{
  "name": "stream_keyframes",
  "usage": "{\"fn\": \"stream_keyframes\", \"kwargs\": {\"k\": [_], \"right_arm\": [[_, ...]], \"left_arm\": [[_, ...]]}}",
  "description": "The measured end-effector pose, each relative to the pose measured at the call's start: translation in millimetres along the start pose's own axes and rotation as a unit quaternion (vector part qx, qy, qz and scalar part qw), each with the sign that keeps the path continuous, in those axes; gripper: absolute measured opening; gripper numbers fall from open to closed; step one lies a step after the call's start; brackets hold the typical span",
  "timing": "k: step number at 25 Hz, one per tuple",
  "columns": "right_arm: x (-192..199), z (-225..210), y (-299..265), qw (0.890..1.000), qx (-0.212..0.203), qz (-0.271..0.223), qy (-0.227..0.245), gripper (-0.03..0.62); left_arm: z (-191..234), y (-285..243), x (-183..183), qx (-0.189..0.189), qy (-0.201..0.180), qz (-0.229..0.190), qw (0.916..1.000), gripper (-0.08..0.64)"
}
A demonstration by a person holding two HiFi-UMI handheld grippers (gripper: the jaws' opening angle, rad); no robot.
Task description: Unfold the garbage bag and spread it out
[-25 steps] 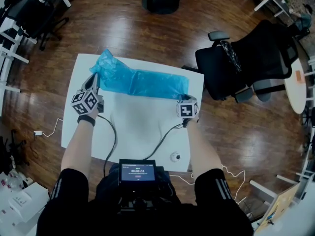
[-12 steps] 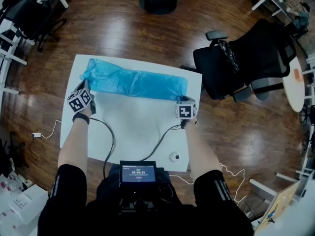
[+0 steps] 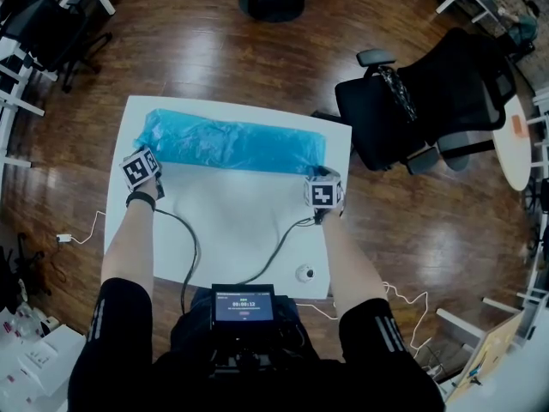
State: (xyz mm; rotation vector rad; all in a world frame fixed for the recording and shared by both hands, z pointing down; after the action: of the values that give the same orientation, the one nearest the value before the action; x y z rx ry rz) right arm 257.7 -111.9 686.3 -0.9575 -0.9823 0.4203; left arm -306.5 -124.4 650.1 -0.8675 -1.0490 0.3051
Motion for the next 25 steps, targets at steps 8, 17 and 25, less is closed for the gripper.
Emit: {"fn": "stream_keyframes", "kwargs": {"k": [8,17,25], "right_arm": [[-1.7,-0.4,0.8,1.0,0.004,-0.009,0.0,0.114],[0.0,-1.1,0.4,1.0,0.002,-0.012,-0.009,0.114],[0.9,-4.4,1.5,1.0,0.013,-0.007,-0.01,0.114]], "left_arm": [[6.8,-19.3,16.6,-0.021,-0.01,0.061,0.9979,0.002],[15.9,-0.4,1.8,0.024,0.015,0.042,0.9987,0.044],[35.5,25.0,-17.0,0.058,0.023,0.026,0.9977,0.168]]}}
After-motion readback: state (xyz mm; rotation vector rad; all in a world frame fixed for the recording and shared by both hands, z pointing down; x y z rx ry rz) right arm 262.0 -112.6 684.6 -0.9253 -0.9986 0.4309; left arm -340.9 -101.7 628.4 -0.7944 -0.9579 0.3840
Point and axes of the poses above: the fingertips, and each gripper's own axes: y backward along the fingers, z to its left, x out of its underside, the point moved 2 cm from there along y, backward along the fingers, and after that the axes turned 15 degrees about y, right-handed, at the moved point
